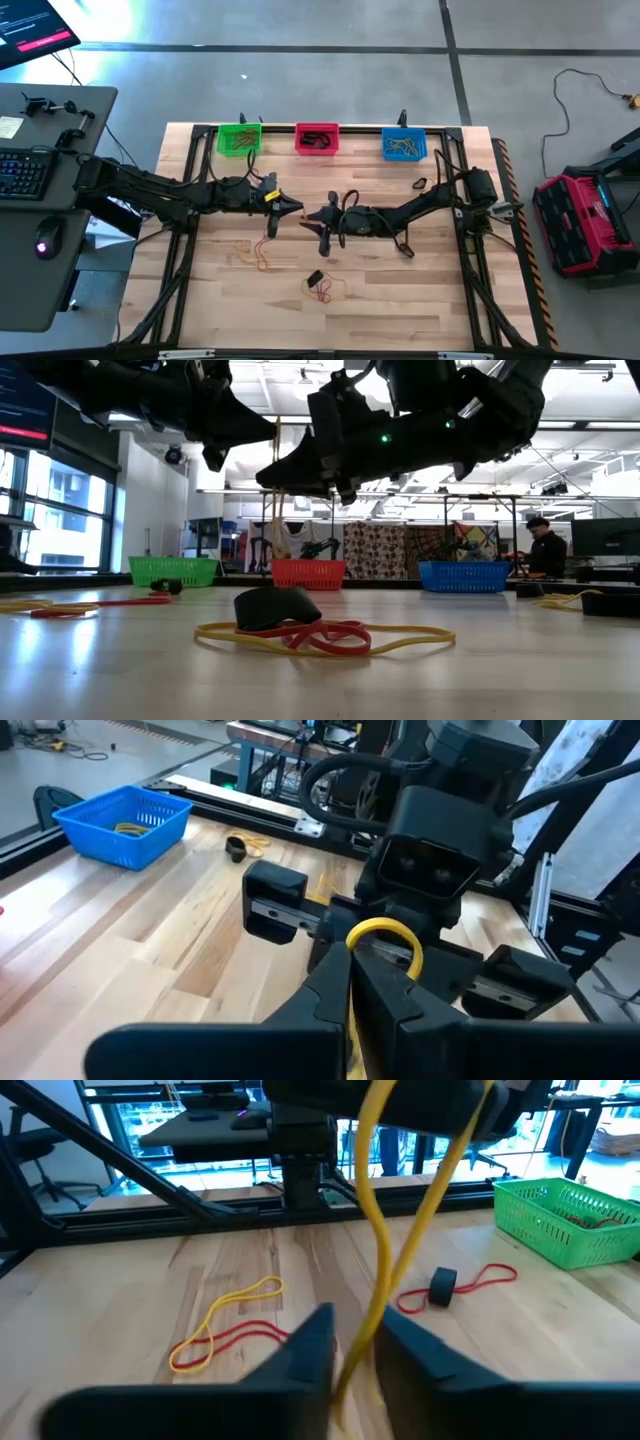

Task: Sort rubber bands into baskets
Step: Put the yellow rubber band into the blue bin

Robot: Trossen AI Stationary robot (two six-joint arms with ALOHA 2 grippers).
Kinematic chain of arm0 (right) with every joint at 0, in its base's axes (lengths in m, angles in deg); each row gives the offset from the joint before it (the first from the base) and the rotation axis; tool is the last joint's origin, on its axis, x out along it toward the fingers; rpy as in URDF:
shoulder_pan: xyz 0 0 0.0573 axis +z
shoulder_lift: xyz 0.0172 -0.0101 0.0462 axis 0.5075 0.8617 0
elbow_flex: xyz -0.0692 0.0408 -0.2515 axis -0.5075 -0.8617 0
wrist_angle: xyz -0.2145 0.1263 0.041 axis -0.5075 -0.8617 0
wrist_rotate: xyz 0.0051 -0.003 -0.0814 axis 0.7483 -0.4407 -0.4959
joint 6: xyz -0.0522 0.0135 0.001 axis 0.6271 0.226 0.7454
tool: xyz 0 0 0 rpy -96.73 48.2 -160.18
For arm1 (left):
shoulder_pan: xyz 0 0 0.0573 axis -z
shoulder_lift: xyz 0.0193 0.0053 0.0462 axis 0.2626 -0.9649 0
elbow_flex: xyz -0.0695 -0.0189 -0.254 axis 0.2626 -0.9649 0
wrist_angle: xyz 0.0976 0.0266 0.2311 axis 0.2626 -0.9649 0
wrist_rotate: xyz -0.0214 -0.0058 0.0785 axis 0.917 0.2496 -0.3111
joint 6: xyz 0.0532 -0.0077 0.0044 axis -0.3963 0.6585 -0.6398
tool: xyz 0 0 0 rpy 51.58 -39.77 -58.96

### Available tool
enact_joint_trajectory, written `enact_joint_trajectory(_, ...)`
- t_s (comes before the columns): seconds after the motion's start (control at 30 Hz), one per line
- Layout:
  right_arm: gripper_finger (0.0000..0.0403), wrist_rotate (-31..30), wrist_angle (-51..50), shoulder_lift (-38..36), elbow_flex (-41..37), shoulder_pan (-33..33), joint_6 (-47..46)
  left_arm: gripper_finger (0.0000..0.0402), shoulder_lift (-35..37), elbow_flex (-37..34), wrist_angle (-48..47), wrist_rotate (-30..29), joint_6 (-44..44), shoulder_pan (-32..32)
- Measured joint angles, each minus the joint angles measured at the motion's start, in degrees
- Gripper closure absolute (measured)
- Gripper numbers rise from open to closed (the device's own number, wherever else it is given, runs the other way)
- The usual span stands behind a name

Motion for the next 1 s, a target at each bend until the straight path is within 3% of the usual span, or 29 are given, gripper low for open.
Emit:
enact_joint_trajectory(0.1,0.0394,-0.02,0.01,0.0,0.0,0.01,0.19,0.0401,0.0,0.0,-0.25,-0.05,-1.45,0.02)
enact_joint_trajectory(0.33,0.04,-0.43,-4.56,-1.09,-0.02,-0.08,-1.0,0.0372,0.0,0.0,-3.99,-4.97,-3.43,0.04)
enact_joint_trajectory(0.7,0.0402,-9.73,-21.07,-10.04,-0.04,-0.14,-0.48,0.0294,0.0,0.0,-2.92,-6.88,-5.89,0.04)
enact_joint_trajectory(1.0,0.0402,-14.58,-31.78,-17.39,-0.07,-0.47,0.3,0.0277,0.0,0.0,-3.49,-8.2,-6.02,0.04)
